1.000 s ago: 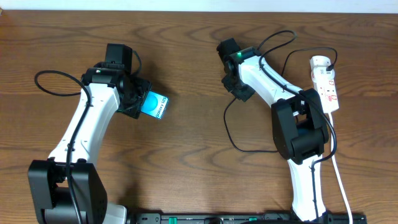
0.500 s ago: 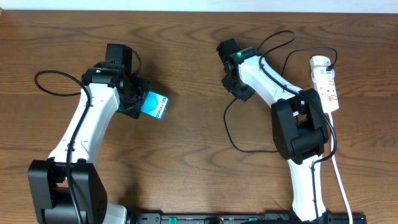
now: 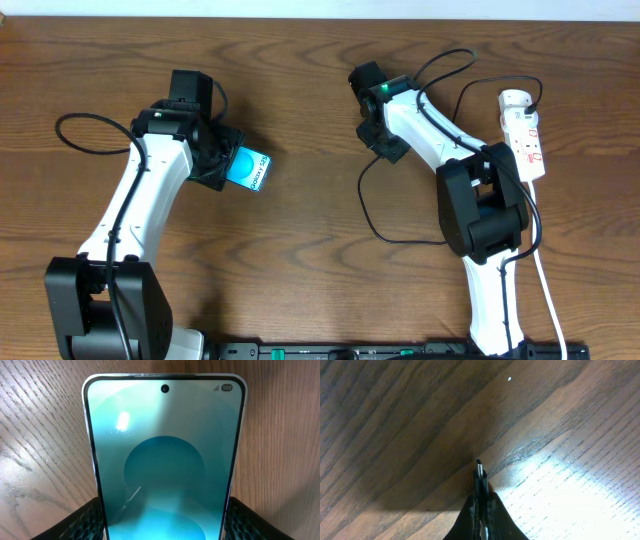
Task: Plug charger to phone and switch on socket
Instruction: 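Center the right gripper on the plug and close it, then lift the plug with the right gripper and swing it left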
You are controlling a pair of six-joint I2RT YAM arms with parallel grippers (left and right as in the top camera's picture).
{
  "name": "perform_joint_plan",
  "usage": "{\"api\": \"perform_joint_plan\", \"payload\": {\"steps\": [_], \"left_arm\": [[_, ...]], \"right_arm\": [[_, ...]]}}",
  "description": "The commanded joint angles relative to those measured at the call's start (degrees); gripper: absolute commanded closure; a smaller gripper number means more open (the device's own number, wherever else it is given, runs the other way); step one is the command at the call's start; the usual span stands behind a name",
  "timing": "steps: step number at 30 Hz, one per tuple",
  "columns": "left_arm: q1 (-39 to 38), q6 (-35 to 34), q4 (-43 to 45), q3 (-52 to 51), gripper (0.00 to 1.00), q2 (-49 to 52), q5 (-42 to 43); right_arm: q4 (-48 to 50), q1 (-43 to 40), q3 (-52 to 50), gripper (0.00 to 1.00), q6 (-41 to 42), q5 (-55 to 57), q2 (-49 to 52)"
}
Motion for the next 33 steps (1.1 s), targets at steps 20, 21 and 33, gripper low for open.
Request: {"api": "perform_joint_plan", "payload": {"steps": [20, 21, 33], "left_arm": [[0.0, 0.8, -0.3, -0.1, 0.93, 0.0, 0.1], [0.0, 0.8, -0.3, -0.1, 0.93, 0.0, 0.1], [0.0, 0.8, -0.3, -0.1, 0.93, 0.0, 0.1]], "right_arm": [[-0.3, 0.5, -0.1, 0.99, -2.1, 0.6, 1.4], [-0.3, 0.5, -0.1, 0.99, -2.1, 0.6, 1.4], [-0.1, -0.1, 1.6, 0.99, -7.3, -0.7, 1.0]]}}
